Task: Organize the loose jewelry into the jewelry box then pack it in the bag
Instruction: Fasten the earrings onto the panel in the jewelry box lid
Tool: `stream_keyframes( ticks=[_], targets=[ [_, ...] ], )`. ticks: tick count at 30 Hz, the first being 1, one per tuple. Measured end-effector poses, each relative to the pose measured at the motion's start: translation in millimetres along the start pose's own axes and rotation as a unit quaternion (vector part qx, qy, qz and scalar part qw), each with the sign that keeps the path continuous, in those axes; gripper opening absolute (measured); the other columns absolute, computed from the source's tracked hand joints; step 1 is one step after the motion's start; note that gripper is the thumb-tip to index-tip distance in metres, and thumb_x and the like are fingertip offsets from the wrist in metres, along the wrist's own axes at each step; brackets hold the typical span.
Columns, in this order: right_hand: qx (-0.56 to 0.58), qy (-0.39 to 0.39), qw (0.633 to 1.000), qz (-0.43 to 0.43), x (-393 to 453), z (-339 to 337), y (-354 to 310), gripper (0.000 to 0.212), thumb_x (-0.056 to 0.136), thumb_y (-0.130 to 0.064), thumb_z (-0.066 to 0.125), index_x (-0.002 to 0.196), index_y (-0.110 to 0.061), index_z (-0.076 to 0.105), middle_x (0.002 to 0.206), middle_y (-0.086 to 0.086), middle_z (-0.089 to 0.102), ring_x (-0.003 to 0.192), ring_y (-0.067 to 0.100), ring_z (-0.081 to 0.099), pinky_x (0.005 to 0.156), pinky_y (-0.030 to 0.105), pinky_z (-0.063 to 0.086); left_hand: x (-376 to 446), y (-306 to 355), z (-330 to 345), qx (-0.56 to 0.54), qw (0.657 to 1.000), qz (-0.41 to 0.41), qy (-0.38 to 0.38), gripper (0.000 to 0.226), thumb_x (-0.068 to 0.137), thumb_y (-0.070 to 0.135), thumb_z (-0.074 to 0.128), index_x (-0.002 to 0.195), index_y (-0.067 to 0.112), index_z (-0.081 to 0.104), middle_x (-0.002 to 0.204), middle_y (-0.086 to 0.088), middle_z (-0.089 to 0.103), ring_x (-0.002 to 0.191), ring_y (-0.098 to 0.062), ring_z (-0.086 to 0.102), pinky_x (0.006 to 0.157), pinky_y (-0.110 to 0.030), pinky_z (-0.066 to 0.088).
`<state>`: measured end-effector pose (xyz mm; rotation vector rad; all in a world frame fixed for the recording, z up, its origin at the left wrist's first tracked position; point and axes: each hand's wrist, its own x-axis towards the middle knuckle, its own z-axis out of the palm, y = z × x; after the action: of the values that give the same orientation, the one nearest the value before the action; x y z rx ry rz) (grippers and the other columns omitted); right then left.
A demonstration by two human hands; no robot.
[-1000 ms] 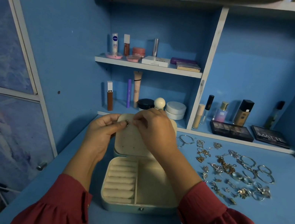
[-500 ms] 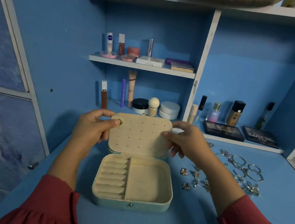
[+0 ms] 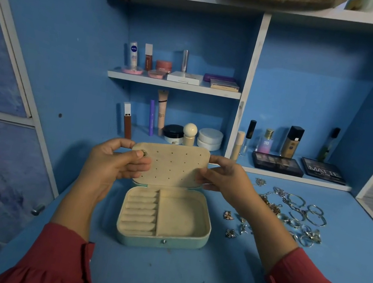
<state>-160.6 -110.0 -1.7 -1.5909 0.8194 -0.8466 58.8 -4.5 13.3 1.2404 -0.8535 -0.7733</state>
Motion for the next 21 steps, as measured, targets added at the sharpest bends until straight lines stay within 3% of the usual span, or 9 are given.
stream_keyframes(
  ticks=[6, 10, 15, 21],
  targets=[
    [0.008, 0.003, 1.000, -0.008, 1.5, -1.4, 4.4, 0.030, 0.092, -0.001, 0.058, 0.101, -0.029, 0.061, 0.094, 0.009, 0.070, 0.088, 0.015, 0.066, 0.076, 0.019, 0.053, -5.8, -0.3, 1.8, -0.087, 0.995, -0.047, -0.031, 0.008, 0.092, 0.003, 0.052, 0.092, 0.006, 0.059, 0.085, -0.021, 0.073, 0.075, -0.027, 0.073, 0.061, -0.028, 0.059],
    [0.008, 0.011, 1.000, 0.005, 1.8, -5.5, 5.7, 0.026, 0.092, -0.003, 0.059, 0.100, -0.027, 0.063, 0.097, 0.008, 0.072, 0.093, 0.016, 0.068, 0.084, 0.025, 0.054, -10.3, 0.5, 6.3, -0.176, 0.977, -0.122, -0.010, 0.019, 0.096, 0.025, 0.050, 0.090, 0.009, 0.060, 0.082, -0.021, 0.073, 0.072, -0.025, 0.073, 0.058, -0.025, 0.059],
    [0.020, 0.007, 1.000, 0.022, 2.0, -10.0, 7.6, 0.018, 0.091, -0.002, 0.061, 0.096, -0.019, 0.064, 0.091, 0.003, 0.074, 0.089, 0.012, 0.070, 0.078, 0.023, 0.057, -12.4, -1.8, 7.8, -0.198, 0.962, -0.187, -0.001, 0.012, 0.093, 0.015, 0.055, 0.089, 0.008, 0.064, 0.072, -0.014, 0.073, 0.060, -0.015, 0.071, 0.048, -0.019, 0.055],
    [0.006, -0.004, 1.000, 0.030, 1.1, -20.7, 5.7, 0.014, 0.091, 0.000, 0.060, 0.094, -0.012, 0.067, 0.092, 0.010, 0.071, 0.086, 0.016, 0.068, 0.075, 0.024, 0.058, -14.5, -5.7, 6.9, -0.134, 0.964, -0.221, -0.054, 0.010, 0.082, 0.004, 0.060, 0.079, 0.001, 0.070, 0.077, -0.015, 0.073, 0.065, -0.016, 0.072, 0.048, -0.018, 0.055]
  ],
)
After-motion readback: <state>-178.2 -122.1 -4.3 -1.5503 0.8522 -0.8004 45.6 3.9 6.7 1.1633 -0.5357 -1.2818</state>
